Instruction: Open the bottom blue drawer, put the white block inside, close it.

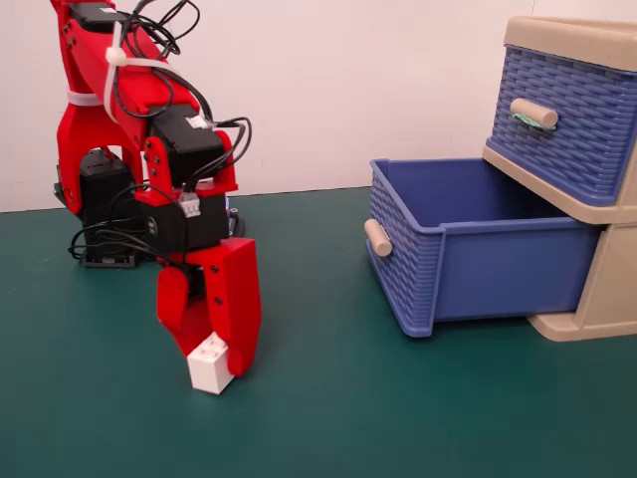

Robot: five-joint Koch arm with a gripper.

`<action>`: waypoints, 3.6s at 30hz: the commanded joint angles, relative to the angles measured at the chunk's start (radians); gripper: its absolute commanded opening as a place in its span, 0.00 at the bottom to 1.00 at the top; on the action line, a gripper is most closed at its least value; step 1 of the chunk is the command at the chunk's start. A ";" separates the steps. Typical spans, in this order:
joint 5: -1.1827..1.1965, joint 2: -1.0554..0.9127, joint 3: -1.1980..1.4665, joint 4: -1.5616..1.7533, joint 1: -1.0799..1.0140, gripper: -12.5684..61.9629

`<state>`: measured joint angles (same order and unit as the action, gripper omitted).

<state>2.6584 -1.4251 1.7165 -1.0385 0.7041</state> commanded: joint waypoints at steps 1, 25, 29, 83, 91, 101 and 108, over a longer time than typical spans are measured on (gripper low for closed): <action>-0.009 -0.012 -0.018 -0.012 0.009 0.06; 0.635 0.137 -1.298 -0.525 0.716 0.06; 0.637 0.179 -1.322 -0.532 0.735 0.07; 0.147 0.382 -1.092 -0.664 0.746 0.63; 0.147 0.430 -1.098 -0.334 0.755 0.63; 0.147 0.591 -1.302 -0.038 0.781 0.63; 0.158 0.730 -1.497 0.031 0.798 0.63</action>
<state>2.7964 -0.6719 0.2884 -1.1014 1.4803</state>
